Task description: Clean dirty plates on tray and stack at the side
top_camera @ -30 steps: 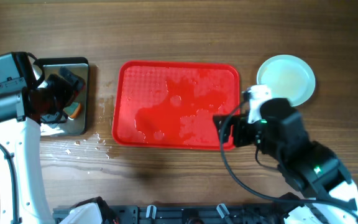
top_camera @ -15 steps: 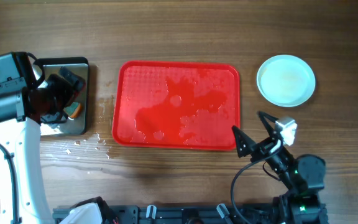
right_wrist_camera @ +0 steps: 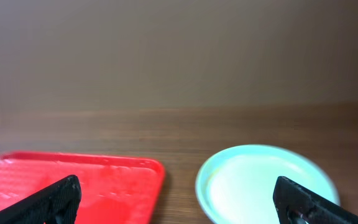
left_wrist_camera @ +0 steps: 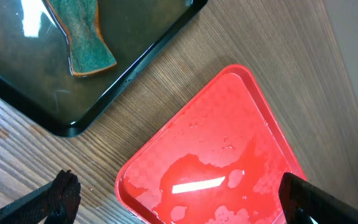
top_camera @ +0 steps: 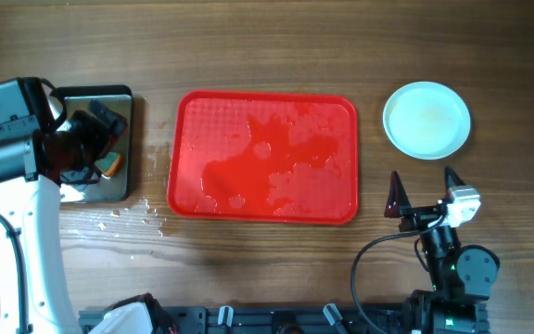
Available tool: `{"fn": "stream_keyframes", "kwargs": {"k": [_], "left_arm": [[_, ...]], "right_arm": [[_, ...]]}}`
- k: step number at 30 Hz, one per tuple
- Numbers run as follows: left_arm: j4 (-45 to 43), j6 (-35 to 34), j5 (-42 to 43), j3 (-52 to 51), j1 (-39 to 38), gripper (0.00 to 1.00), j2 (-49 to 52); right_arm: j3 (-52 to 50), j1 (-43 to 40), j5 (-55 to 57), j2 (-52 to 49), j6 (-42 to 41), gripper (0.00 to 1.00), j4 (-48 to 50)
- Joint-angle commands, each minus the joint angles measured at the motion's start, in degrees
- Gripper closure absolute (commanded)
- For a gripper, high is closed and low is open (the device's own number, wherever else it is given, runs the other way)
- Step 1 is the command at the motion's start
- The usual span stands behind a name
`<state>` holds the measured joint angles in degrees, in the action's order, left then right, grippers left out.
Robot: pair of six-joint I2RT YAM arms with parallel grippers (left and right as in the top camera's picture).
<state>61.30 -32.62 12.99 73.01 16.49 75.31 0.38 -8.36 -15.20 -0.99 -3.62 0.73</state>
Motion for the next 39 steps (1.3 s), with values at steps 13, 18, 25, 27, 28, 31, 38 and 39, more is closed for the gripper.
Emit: {"fn": "stream_keyframes", "kwargs": {"k": [13,18,25,27,28,31,38,39], "left_arm": [[-0.15,0.7,0.46,-0.02,-0.13,0.0,-0.37],[-0.15,0.7,0.46,-0.02,-0.15,0.0,-0.37],[-0.15,0.7,0.48,-0.02,-0.15,0.0,-0.37],[-0.15,0.7,0.46,-0.02,-0.13,0.0,-0.37],[-0.15,0.7,0.46,-0.02,-0.13,0.0,-0.37],[-0.17,0.7,0.46,-0.02,-0.13,0.0,-0.31],[3.17,0.28,-4.04,-3.52,-2.03,0.0,-6.95],[-0.44,0.02,-4.07,-6.84,-4.15,0.0,-10.14]], "right_arm": [[-0.07,-0.24,7.74,0.85,0.5,0.0,-0.35],[-0.07,-0.24,7.74,0.79,0.5,0.0,-0.33],[-0.07,-0.24,7.74,0.72,0.5,0.01,-0.33],[-0.07,-0.24,7.74,0.72,0.5,0.0,-0.33],[-0.07,-0.24,7.74,0.72,0.5,0.0,-0.33],[-0.07,-0.24,7.74,0.72,0.5,0.0,-0.33],[-0.07,-0.24,7.74,0.72,0.5,0.0,-0.33],[-0.07,-0.24,7.74,0.72,0.52,0.0,-0.33]]}}
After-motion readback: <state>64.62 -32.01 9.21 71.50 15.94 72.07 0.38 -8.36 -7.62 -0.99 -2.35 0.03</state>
